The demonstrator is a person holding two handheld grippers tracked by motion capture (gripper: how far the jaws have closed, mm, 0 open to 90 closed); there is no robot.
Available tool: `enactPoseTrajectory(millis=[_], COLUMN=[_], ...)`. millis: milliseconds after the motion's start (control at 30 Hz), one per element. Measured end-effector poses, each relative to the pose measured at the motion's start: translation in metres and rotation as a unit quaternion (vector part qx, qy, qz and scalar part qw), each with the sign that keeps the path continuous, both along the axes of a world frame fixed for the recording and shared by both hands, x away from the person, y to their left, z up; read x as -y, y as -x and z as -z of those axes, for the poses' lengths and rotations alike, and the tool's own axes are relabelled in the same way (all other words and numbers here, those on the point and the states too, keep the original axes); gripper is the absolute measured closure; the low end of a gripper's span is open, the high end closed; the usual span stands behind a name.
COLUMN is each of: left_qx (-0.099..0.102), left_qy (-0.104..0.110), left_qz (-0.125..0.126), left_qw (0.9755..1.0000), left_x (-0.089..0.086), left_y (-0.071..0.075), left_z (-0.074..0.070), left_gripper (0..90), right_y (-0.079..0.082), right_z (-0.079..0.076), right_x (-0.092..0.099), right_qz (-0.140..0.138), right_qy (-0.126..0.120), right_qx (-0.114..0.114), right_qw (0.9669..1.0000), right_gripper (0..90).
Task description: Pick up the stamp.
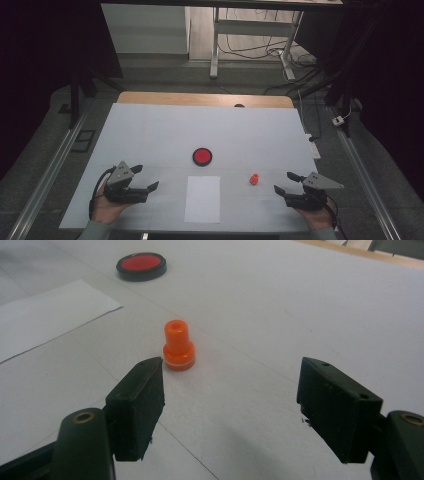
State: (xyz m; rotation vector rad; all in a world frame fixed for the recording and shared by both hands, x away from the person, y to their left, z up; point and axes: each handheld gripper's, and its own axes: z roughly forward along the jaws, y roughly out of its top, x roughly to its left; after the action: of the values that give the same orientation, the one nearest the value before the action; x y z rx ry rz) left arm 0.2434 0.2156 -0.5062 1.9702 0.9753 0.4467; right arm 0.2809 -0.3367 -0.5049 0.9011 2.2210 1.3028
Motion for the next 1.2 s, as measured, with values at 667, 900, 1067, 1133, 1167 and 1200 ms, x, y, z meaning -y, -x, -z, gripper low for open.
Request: enactPoseTrajectory(millis=[667,900,1067,1133,1167,1200], left_qx=[-0.010,-0.006,-0.004,-0.003,-0.001,-0.001], left_qy=[-0.006,-0.008,0.002,0.004,0.003,0.009], left_qz=[-0.021,-0.019,-0.018,-0.022,-0.024,-0.019], left_qw=[0.9997,0.9998,0.9998,0.9997,0.9997,0.9998], left_x=[-0.004,-0.004,-0.008,-0.009,-0.009,-0.009], left_y=[0.005,0.003,0.008,0.009,0.010,0.011], left_z=[0.003,0.004,0.003,0.003,0.002,0.002], left_gripper=[17.2,17.6,17.9,18.0,18.1,18.1], right_y=[-0.001,-0.007,-0.007,-0.006,-0.006,-0.005], right_z=[-0.001,0.001,-0.004,-0.006,-0.007,-0.008], right_x=[-0.004,-0.001,-0.006,-0.011,-0.012,-0.012], right_qz=[0.011,0.013,0.014,0.009,0.009,0.008], right_qy=[-0.008,-0.010,-0.012,-0.006,-0.005,-0.007], right_qx=[-0.006,-0.013,-0.005,0.000,-0.001,-0.002], right_qw=[0.9999,0.9998,0.9998,0.9999,0.9999,0.9999], right_gripper=[28.5,29.4,29.5,29.7,29.8,29.8])
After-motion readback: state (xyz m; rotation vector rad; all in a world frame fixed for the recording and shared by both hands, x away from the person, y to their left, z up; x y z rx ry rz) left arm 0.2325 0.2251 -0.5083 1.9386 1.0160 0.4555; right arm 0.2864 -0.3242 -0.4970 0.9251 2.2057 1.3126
